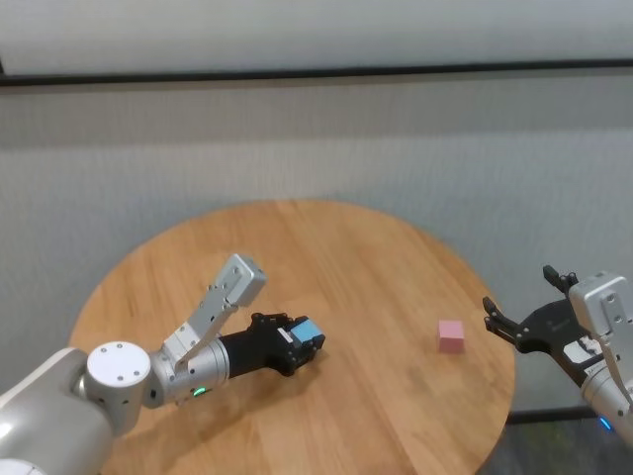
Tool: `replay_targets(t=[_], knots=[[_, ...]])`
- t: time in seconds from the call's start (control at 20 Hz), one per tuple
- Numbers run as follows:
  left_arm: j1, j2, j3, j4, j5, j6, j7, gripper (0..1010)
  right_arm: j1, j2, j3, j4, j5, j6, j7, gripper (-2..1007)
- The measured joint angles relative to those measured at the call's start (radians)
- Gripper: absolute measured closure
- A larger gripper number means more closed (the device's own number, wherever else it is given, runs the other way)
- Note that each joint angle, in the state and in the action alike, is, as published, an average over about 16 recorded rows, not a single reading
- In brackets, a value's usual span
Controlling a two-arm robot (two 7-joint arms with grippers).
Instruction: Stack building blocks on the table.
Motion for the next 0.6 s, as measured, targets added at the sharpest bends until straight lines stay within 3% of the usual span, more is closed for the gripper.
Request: replay_targets(t=[0.3, 0.6], knots=[[-0.013, -0.007, -0.009, 0.033, 0.010, -0.007, -0.002, 604, 0.000, 0.000, 0.000, 0.000, 0.000, 0.000, 0.000, 0], [-0.014, -0.006, -0.019, 0.032, 0.020, -0.004, -0.005, 519, 0.000, 0.000, 0.000, 0.000, 0.000, 0.000, 0.000, 0]])
